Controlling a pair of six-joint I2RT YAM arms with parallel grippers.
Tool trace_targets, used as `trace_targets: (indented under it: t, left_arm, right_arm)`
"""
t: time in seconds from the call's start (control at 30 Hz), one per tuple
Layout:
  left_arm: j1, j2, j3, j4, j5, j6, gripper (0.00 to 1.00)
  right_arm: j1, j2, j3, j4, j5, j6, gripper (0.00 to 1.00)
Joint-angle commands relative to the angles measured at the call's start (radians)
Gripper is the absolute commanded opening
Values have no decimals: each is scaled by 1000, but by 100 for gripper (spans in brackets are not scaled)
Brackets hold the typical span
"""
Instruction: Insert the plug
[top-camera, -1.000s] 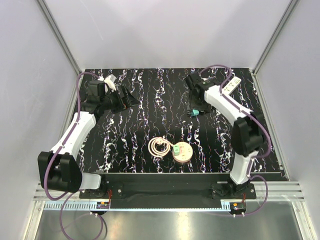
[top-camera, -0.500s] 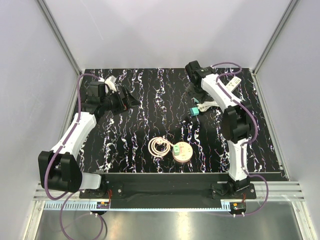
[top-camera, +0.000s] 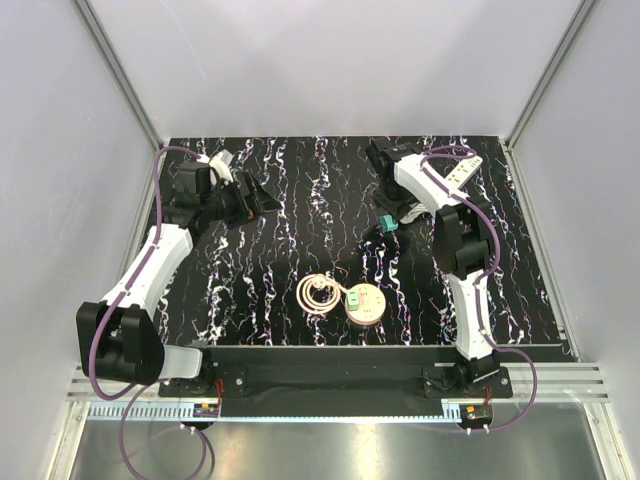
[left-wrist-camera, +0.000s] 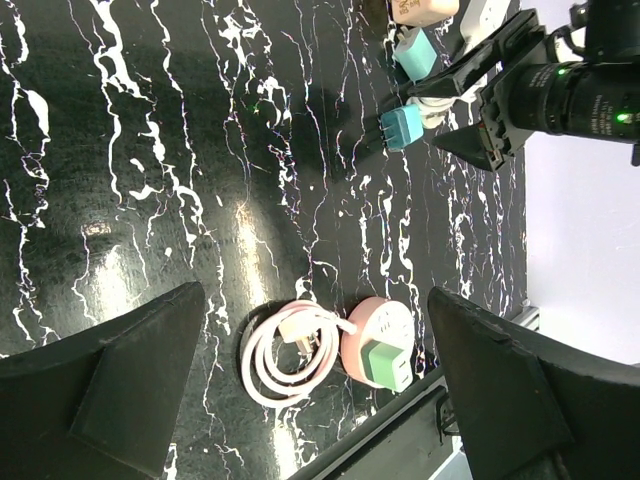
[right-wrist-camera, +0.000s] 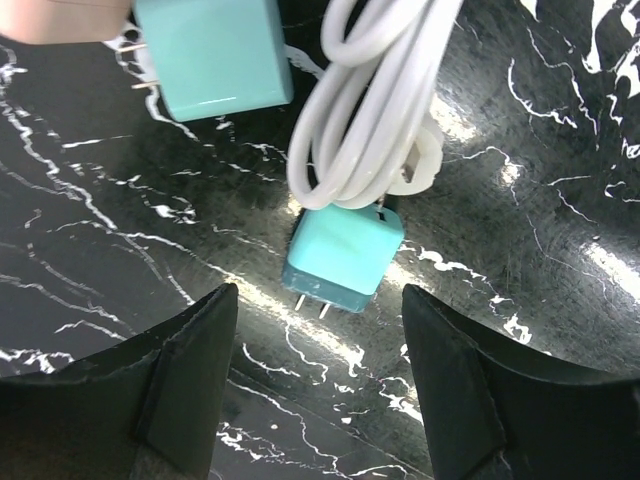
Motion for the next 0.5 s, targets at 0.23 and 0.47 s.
trace_targets:
  t: [0.23,0.47]
  left_arm:
    - [6,-12,-6,50,37,-10,99]
    - [6,-8,-8,53,46,-10,99]
  right_arm:
    - [-5,37,-34,9,33,53,72]
    - [-8,11,-114,92,57,33,69]
